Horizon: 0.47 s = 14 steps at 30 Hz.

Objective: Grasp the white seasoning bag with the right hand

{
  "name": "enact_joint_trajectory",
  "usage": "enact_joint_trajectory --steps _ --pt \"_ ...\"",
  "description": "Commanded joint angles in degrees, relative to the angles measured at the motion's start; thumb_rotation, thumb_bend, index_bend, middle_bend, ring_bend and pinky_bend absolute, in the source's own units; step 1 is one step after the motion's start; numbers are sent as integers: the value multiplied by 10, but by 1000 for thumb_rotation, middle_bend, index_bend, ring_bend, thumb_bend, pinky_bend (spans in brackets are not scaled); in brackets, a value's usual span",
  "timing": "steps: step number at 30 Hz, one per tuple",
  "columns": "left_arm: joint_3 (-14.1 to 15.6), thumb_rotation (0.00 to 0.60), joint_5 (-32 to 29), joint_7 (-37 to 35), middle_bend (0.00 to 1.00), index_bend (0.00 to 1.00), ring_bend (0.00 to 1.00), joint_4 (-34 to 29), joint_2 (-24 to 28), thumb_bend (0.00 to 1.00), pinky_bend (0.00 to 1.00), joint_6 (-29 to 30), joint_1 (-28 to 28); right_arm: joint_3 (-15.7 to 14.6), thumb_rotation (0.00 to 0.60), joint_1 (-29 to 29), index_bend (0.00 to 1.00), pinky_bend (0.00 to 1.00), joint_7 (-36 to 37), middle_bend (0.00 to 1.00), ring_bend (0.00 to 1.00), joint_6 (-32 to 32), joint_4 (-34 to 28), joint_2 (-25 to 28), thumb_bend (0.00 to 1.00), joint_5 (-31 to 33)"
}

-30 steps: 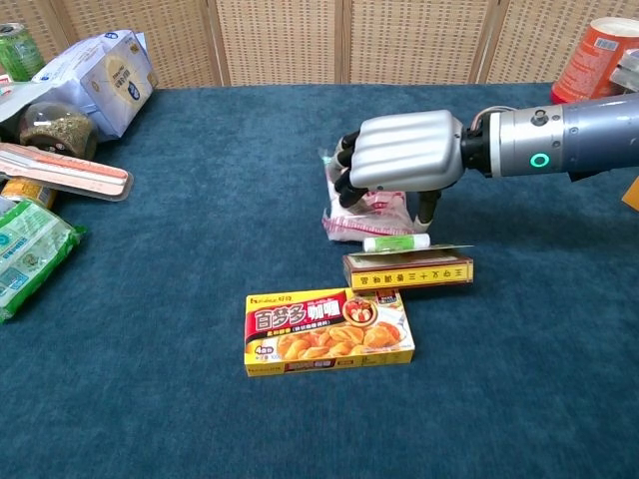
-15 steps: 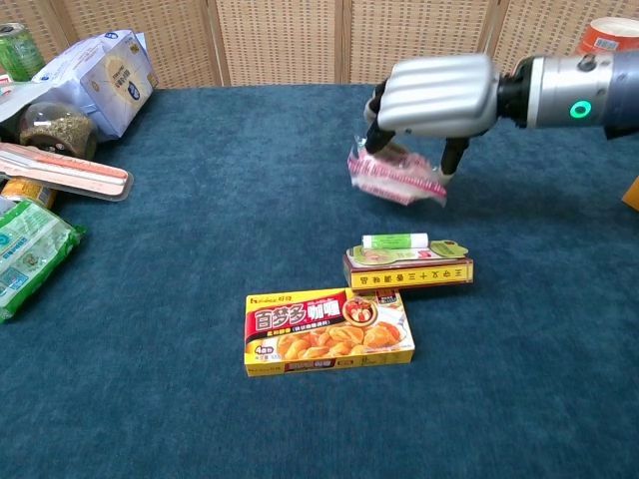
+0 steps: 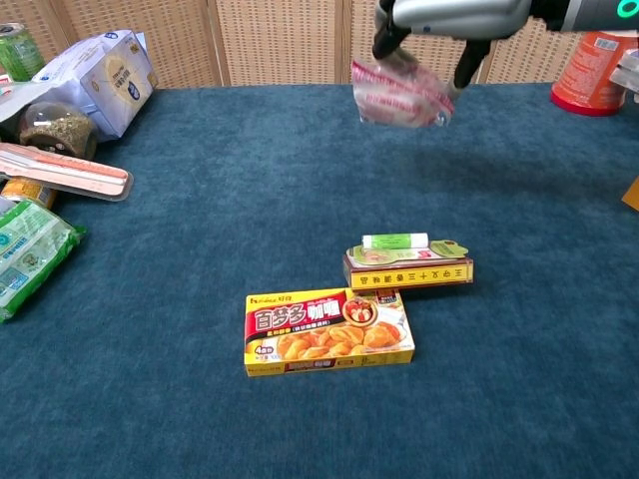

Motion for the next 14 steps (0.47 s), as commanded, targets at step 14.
enact_joint_trajectory --steps 14 --pt "4 600 10 -18 0 220 0 -1 8 0 0 -5 0 82 600 51 653 452 -136 630 421 -80 -268 177 184 41"
